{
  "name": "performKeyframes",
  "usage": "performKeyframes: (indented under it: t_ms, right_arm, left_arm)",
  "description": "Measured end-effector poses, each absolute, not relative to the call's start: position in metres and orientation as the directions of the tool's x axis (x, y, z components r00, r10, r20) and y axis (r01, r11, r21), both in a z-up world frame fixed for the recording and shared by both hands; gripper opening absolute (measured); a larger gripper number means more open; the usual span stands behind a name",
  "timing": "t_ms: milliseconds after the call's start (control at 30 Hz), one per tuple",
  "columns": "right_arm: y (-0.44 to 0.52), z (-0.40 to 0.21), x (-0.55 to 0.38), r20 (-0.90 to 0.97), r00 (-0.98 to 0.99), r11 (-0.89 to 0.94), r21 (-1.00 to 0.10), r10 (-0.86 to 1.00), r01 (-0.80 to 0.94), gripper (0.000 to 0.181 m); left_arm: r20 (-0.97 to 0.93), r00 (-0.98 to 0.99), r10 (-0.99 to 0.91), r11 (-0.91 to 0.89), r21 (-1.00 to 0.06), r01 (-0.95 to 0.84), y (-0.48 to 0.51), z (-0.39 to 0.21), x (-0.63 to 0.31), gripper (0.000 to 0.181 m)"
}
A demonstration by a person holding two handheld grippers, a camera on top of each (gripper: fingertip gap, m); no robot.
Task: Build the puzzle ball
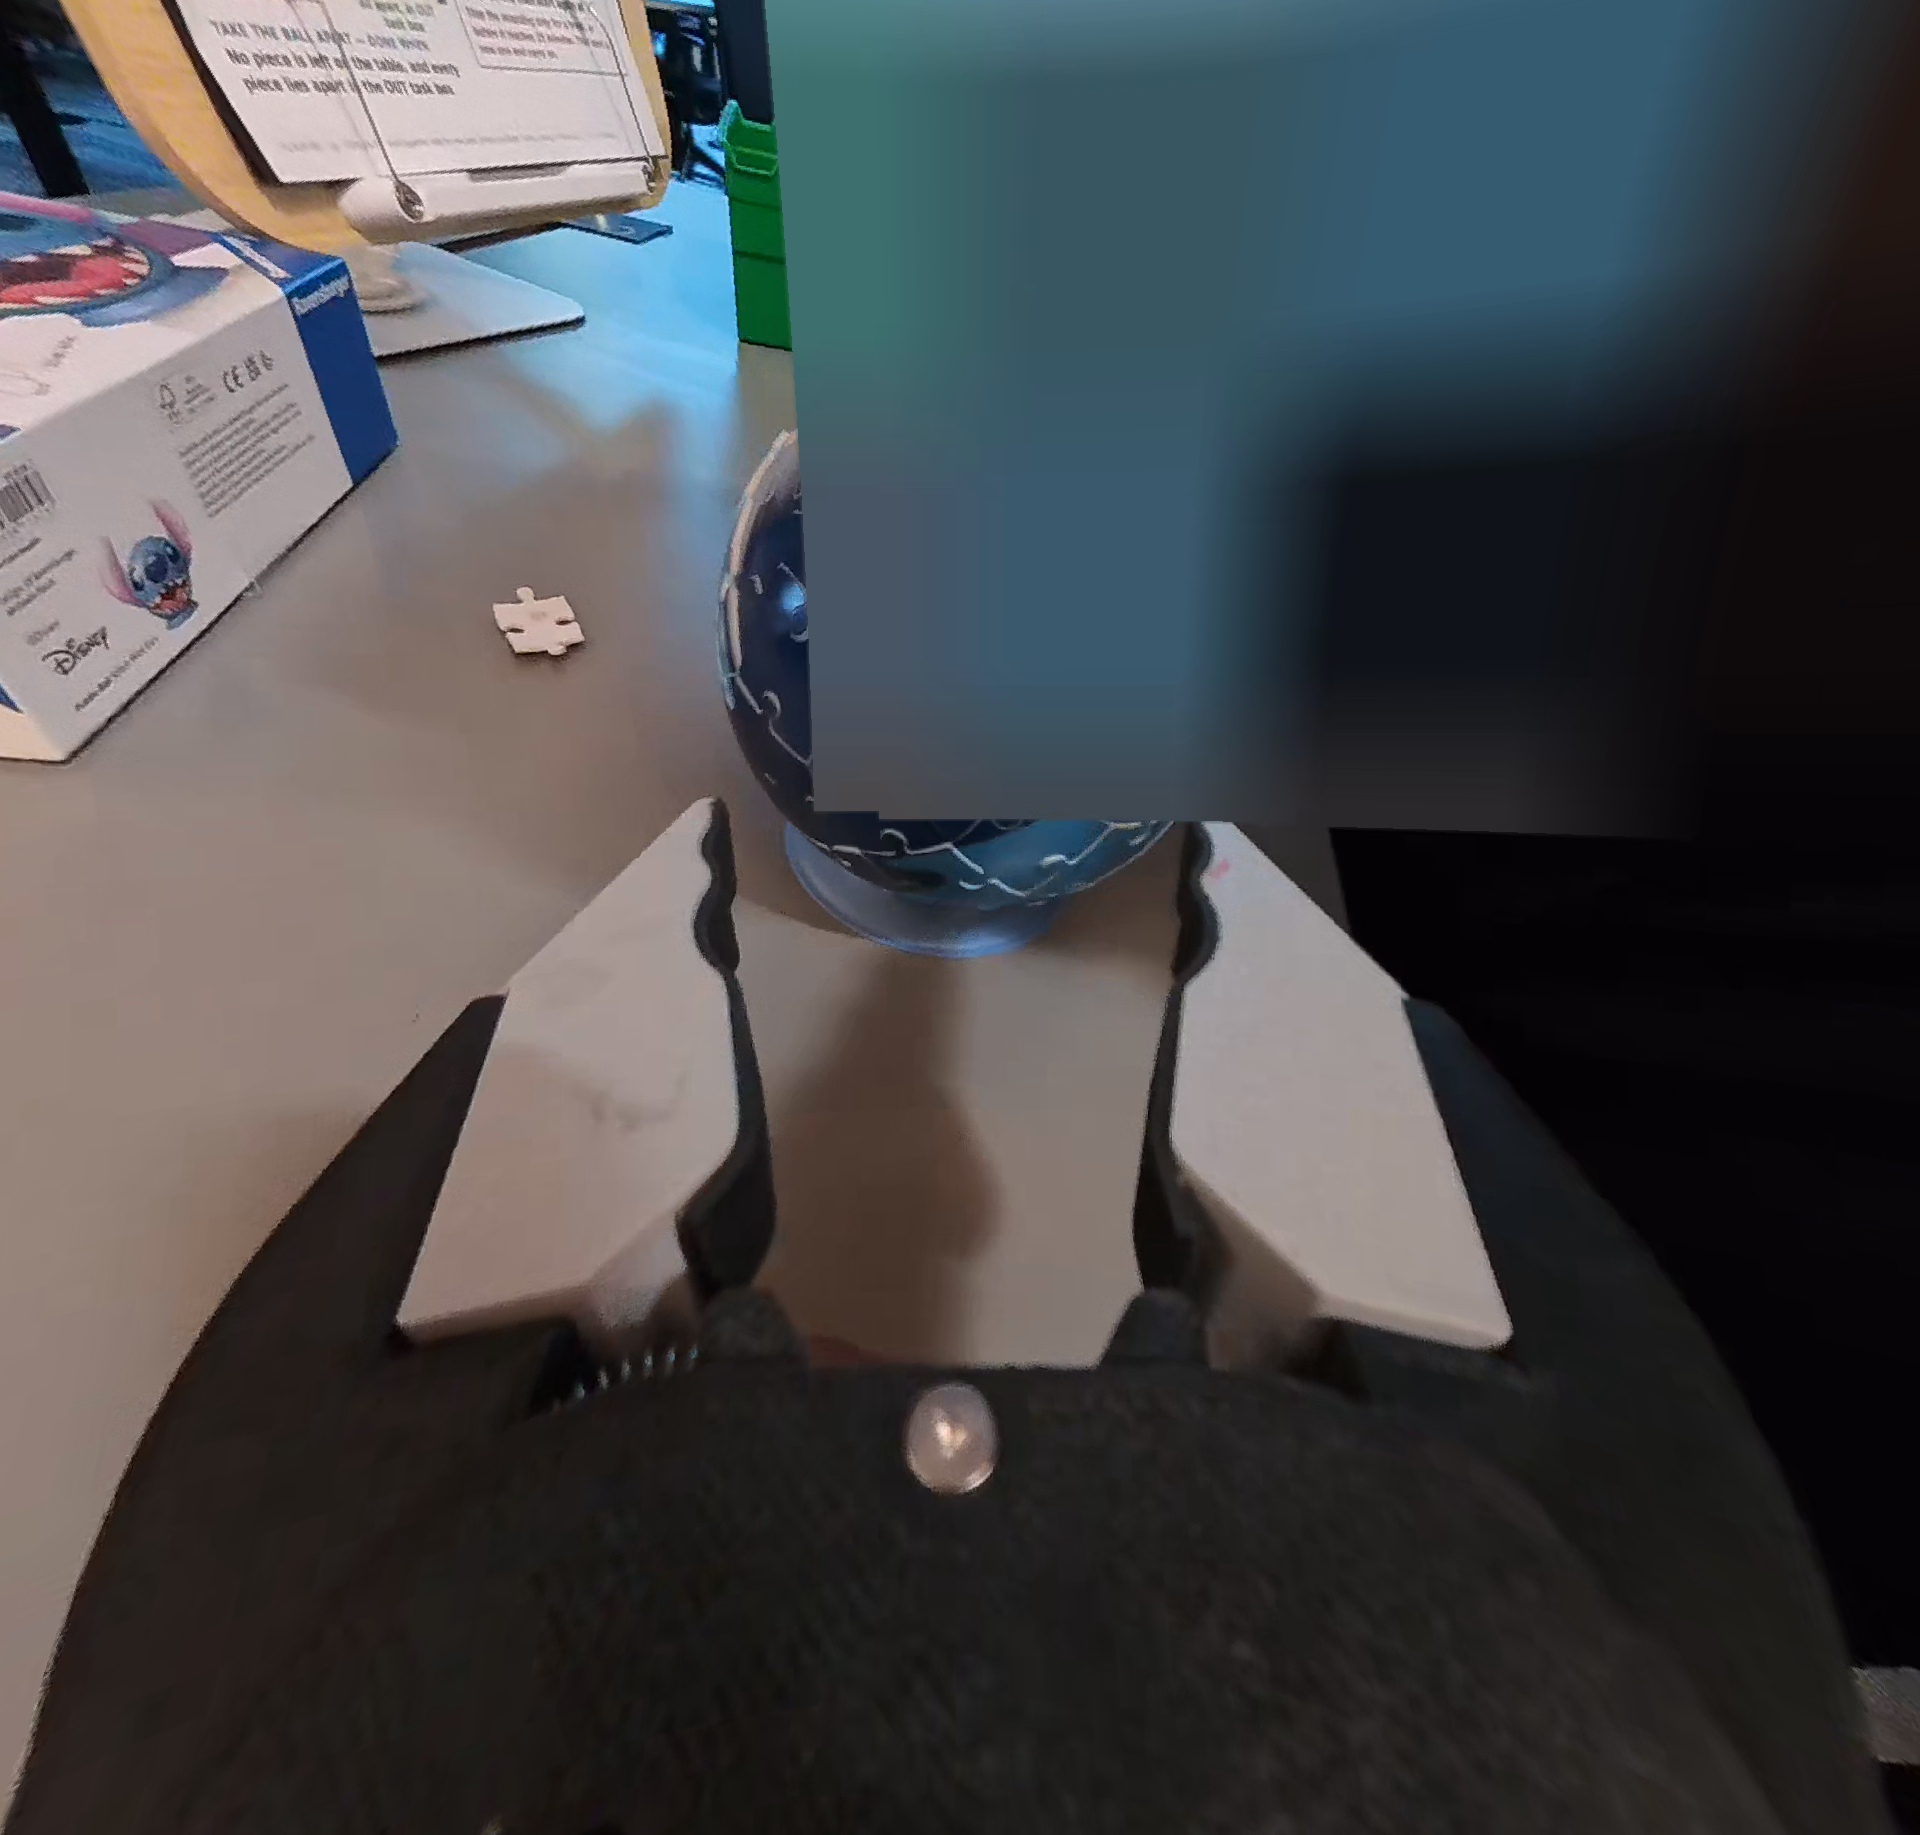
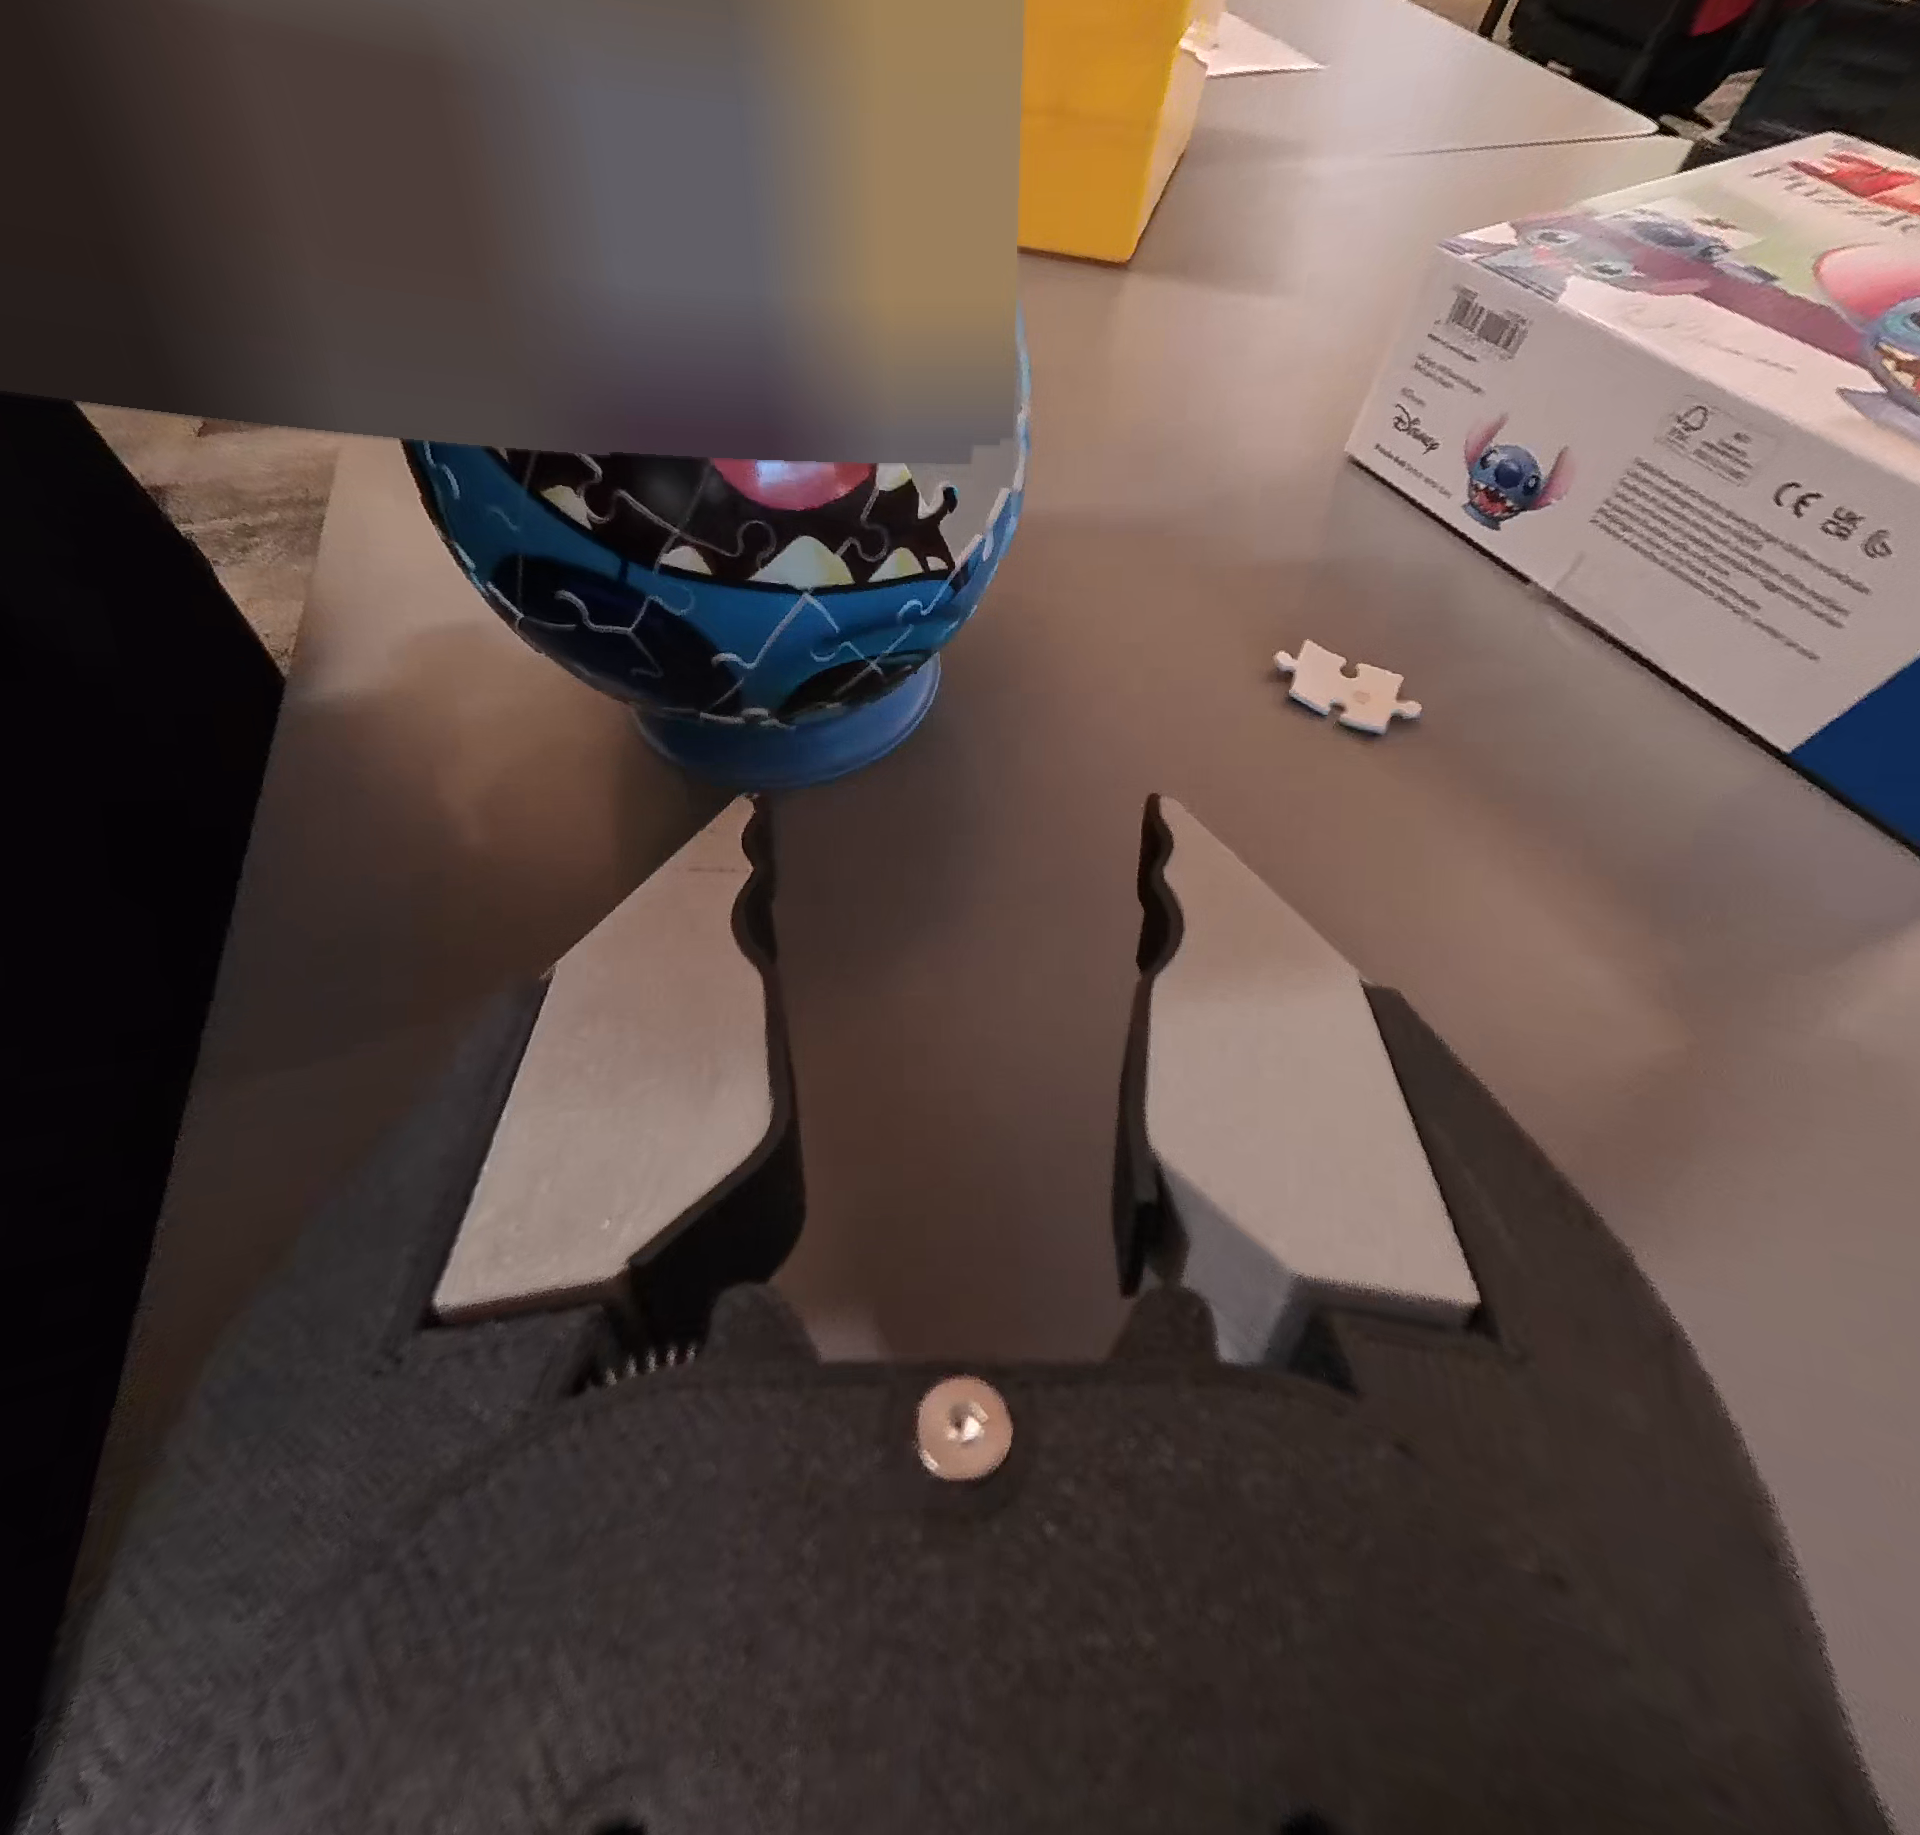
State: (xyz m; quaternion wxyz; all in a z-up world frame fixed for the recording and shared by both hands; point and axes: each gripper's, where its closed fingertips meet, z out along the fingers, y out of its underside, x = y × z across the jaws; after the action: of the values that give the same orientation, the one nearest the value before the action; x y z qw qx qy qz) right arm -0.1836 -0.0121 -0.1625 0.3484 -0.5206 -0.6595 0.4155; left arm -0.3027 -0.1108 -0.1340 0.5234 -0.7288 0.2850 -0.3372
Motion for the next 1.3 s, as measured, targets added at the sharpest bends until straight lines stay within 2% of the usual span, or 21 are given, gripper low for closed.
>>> performKeyframes:
  t_ms: [333,467,800,1000,1300]
  right_arm:
    - [-0.014,-0.161,-0.191,0.029,-0.247,0.125,-0.915,0.969,0.383,0.068]
    - [-0.014,-0.161,-0.191,0.033,-0.247,0.129,-0.916,0.968,0.38,0.067]
    - [-0.004,-0.154,-0.19,-0.009,-0.214,0.069,-0.932,0.977,0.355,0.068]
    - [-0.006,-0.154,-0.185,0.009,-0.171,0.07,-0.932,0.985,0.355,0.07]
    - [-0.051,-0.14,-0.181,-0.037,-0.104,-0.006,-0.96,0.994,0.279,0.075]
  left_arm:
    - [0.19,0.577,-0.794,-0.28,-0.957,-0.071,-0.115,-0.133,-0.283,0.083]
    - [0.186,0.581,-0.793,-0.277,-0.958,-0.071,-0.116,-0.133,-0.28,0.091]
    - [0.16,0.539,-0.827,-0.232,-0.971,-0.066,-0.141,-0.127,-0.276,0.084]
    - [0.268,0.567,-0.779,-0.318,-0.948,0.011,-0.124,-0.127,-0.303,0.095]
    - [0.326,0.463,-0.824,-0.396,-0.917,-0.059,-0.1,-0.135,-0.295,0.103]
